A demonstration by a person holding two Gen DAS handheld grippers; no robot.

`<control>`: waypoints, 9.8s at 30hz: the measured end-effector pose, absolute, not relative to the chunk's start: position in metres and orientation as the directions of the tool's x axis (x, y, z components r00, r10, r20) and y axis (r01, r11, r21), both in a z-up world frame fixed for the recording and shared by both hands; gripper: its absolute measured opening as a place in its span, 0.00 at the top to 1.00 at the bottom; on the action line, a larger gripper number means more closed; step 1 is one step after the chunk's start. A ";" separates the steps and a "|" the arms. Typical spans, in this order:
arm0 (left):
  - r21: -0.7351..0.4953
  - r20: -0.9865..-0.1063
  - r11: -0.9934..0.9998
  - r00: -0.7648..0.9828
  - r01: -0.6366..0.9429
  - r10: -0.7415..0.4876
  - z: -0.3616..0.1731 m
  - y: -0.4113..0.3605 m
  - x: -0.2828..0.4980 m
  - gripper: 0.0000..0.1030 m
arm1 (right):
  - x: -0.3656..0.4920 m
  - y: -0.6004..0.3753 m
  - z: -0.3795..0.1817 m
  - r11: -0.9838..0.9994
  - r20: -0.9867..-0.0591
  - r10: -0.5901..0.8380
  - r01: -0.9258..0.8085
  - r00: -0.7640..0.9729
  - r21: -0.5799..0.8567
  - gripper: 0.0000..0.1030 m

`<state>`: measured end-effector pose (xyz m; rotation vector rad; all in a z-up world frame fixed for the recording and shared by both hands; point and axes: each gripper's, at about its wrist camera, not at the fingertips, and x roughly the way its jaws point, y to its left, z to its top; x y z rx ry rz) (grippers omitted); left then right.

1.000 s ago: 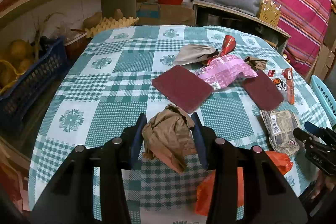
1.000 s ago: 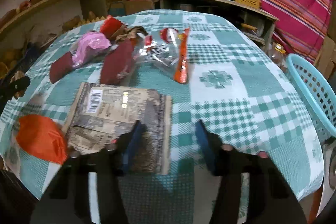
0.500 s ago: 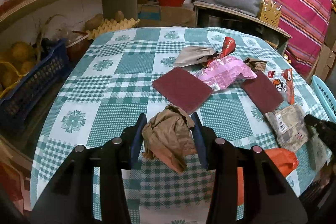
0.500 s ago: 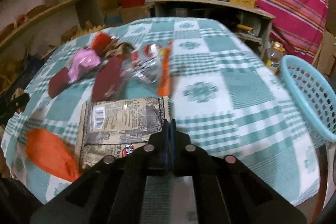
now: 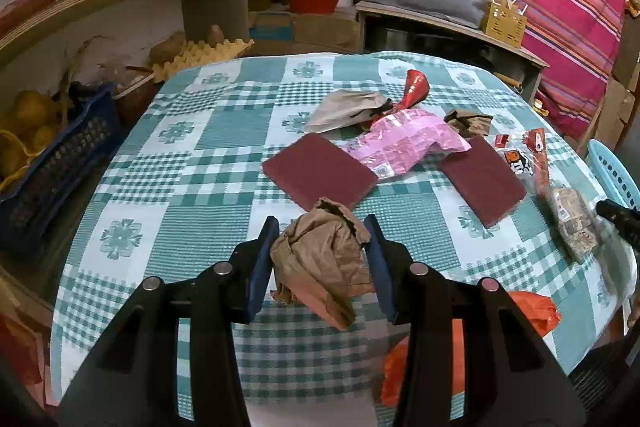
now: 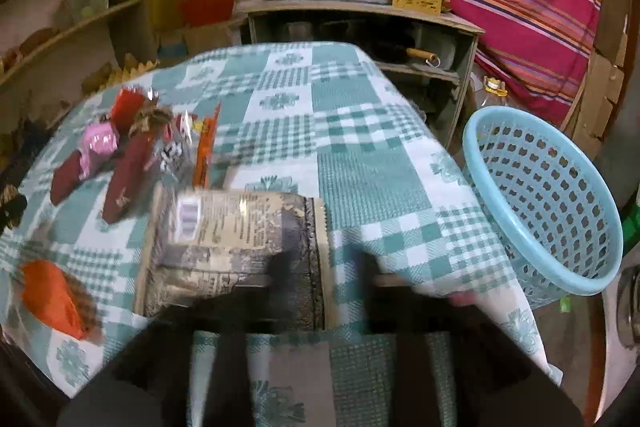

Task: Collect trash
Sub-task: 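Grasp the printed paper snack packet with the right tool, then carry the brown paper and the snack packet over the blue basket with both tools, then open the left tool to drop the brown paper while the right tool drops the packet into the basket, then grasp the orange plastic bag with the left tool while the right tool moves toward the wrappers, then grasp the orange-and-white snack wrapper with the right tool, then carry the orange bag and snack wrapper over the blue basket with both tools, then open the left tool over the basket while the right tool releases the wrapper into it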

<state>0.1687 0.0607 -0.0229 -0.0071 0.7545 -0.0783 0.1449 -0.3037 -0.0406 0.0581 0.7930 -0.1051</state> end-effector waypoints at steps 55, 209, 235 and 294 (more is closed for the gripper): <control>-0.032 -0.576 0.959 0.779 0.280 -0.247 0.060 -0.180 0.174 0.59 | 0.080 -0.506 0.062 0.956 -0.497 -0.093 0.217 0.863 0.199 0.99; -0.051 -0.647 0.982 0.742 0.183 -0.172 -0.003 0.041 0.192 0.98 | 0.237 -0.234 -0.042 0.991 -0.708 0.131 -0.069 0.694 0.115 0.89; -0.046 -0.510 0.943 0.804 0.330 -0.306 0.087 -0.073 0.146 0.98 | 0.157 -0.351 -0.005 0.998 -0.711 0.063 -0.047 0.700 0.042 0.92; -0.077 -0.516 0.860 0.718 0.505 -0.468 0.069 -0.297 0.180 0.21 | 0.104 -0.571 0.002 0.932 -0.660 -0.192 0.345 0.726 0.109 0.84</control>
